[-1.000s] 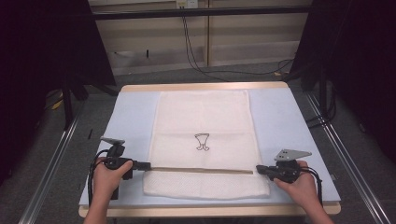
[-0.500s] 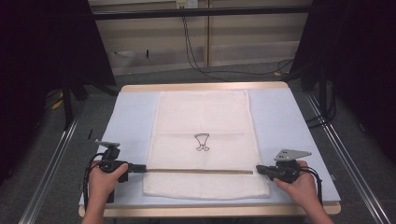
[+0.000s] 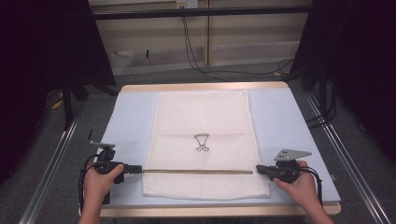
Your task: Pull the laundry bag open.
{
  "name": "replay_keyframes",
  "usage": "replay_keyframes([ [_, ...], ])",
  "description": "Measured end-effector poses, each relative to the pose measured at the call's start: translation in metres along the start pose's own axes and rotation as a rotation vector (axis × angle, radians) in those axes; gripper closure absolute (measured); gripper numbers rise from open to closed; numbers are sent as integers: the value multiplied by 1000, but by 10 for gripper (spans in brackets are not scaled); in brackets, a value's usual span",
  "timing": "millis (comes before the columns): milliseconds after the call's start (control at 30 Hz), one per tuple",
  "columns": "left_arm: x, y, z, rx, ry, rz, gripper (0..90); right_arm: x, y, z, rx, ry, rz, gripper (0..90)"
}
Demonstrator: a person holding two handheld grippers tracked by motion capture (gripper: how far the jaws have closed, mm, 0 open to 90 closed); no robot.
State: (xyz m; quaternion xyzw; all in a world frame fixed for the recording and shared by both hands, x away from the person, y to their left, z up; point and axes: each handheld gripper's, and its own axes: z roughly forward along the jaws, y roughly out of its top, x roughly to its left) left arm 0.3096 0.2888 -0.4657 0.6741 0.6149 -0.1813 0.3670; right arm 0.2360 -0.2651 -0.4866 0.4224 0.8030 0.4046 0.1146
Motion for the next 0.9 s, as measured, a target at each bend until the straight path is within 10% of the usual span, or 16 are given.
replay_keyframes([
  [200, -2, 4, -11, -135, 23, 83, 716, -1, 5, -6, -45, -25, -16, 775],
  [333, -5, 5, -14, -229, 100, 143, 586, -9, 10, -19, -173, -121, 8, 640],
  [500, -7, 4, -15, -360, 233, 236, 434, -19, 8, -23, -184, -211, 19, 434],
  [900, -8, 5, -14, -440, 326, 328, 282, -32, 3, -27, -174, -266, 69, 275],
])
